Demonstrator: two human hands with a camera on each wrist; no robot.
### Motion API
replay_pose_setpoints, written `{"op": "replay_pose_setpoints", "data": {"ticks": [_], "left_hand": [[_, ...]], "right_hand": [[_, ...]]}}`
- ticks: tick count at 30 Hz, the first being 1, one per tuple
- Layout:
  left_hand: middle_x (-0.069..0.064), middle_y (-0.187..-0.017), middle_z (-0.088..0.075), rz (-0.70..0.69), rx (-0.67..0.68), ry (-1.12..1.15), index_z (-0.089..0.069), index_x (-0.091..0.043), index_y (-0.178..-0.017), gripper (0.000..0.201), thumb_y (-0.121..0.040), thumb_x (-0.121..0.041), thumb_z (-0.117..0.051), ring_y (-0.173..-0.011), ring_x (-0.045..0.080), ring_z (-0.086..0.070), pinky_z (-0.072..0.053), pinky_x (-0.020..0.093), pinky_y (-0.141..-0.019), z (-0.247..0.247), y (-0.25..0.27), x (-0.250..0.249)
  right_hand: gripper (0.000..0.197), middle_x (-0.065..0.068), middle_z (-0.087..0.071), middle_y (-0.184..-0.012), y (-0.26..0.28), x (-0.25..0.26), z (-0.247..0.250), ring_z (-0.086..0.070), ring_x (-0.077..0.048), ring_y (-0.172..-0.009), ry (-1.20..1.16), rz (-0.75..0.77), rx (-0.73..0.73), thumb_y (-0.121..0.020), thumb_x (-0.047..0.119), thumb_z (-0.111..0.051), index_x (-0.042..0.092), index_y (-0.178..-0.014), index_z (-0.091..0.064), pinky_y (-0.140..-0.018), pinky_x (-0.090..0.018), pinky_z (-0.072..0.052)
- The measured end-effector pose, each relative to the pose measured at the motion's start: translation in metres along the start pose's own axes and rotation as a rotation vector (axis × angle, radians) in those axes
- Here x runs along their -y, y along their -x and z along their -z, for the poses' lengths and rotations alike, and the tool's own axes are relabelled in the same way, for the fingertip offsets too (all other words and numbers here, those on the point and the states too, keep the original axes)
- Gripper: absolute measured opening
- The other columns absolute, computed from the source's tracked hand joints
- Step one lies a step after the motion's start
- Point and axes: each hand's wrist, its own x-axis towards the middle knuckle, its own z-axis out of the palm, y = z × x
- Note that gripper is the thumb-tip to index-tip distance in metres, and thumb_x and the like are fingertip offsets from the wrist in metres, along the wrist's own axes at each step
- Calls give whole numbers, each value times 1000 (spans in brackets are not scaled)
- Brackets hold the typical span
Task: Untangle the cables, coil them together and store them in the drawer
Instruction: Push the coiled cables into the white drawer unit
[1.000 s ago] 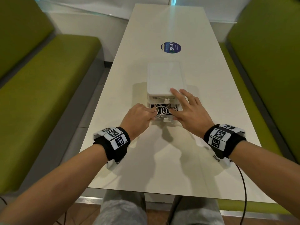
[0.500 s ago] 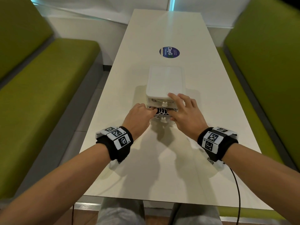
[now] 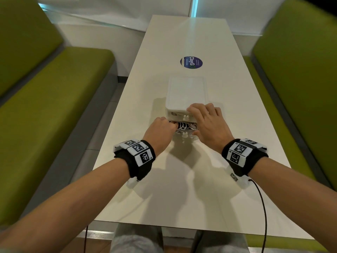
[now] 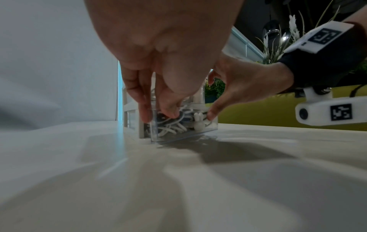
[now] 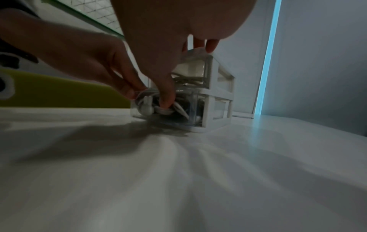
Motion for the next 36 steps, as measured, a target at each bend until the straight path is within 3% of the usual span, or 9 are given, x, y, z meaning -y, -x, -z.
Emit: {"op": "replay_pose_setpoints", "data": {"ticks": [3, 8, 13, 16, 19, 21, 24, 30, 36], "left_hand": [[10, -99, -66, 11, 26, 17, -58, -12, -117, 33, -93, -1, -39, -95, 30, -57, -28, 30, -71, 2, -2, 0], [8, -89, -70, 83, -27, 102, -68, -18, -107, 21, -99, -21, -49, -81, 31, -62, -39, 35, -65, 3, 1, 9], [0, -89, -66, 195, -247, 311, -68, -20, -96, 27, -85, -43, -68, -81, 26, -60, -42, 35, -65, 8, 4, 29], [3, -114, -49, 249, -390, 487, -52, -14, -106, 63, -61, -39, -88, -90, 21, -49, -44, 37, -69, 10, 2, 38], [2, -155, -21, 182, -261, 503, -35, -16, -136, 105, -51, -36, -93, -124, 27, -44, -47, 43, -88, 6, -8, 36], [-8, -162, -4, 145, -128, 516, -22, -22, -148, 116, -56, -33, -92, -126, 29, -48, -49, 46, -91, 0, -15, 33], [-7, -161, -10, 129, -157, 549, -28, -21, -146, 99, -67, -20, -87, -104, 34, -62, -52, 46, -84, -7, -22, 30], [2, -154, -28, 109, -260, 550, -40, -15, -138, 78, -71, -9, -81, -101, 35, -63, -52, 43, -80, -12, -25, 32], [5, -150, -33, 116, -289, 504, -43, -13, -133, 69, -72, -6, -76, -90, 39, -65, -54, 46, -72, -13, -26, 28]], "right_hand": [[95, -12, -43, -146, -5, 4, 0, -43, -34, -117, 37, -85, 69, -58, 17, -91, 13, -136, -37, -90, -46, -43], [78, -13, -32, -156, -9, 2, -3, -14, -39, -149, -11, -68, 140, -70, 12, -84, 7, -135, -40, -117, -56, -25], [76, -11, -37, -154, -13, -3, -1, -23, -35, -147, -146, -75, 144, -70, 9, -85, 5, -135, -45, -100, -46, -51], [69, -7, -41, -151, -13, -3, -4, -28, -32, -144, -166, -95, 97, -71, 7, -83, 8, -131, -48, -90, -48, -54], [67, -5, -47, -143, -13, -4, -8, -36, -29, -139, -160, -103, 40, -70, 3, -82, 11, -127, -49, -79, -45, -57], [69, -2, -49, -140, -13, -6, -11, -40, -28, -136, -148, -104, 10, -68, 1, -83, 14, -125, -47, -73, -41, -59], [71, -2, -48, -141, -12, -6, -14, -38, -26, -136, -158, -92, 1, -67, 6, -85, 16, -125, -45, -69, -40, -59], [62, -3, -53, -136, -10, -6, -10, -39, -23, -128, -175, -66, -61, -68, 11, -83, 14, -121, -51, -61, -38, -57], [54, -4, -55, -131, -11, -3, -10, -42, -23, -119, -169, -66, -109, -69, -2, -73, 13, -117, -54, -56, -36, -55]]}}
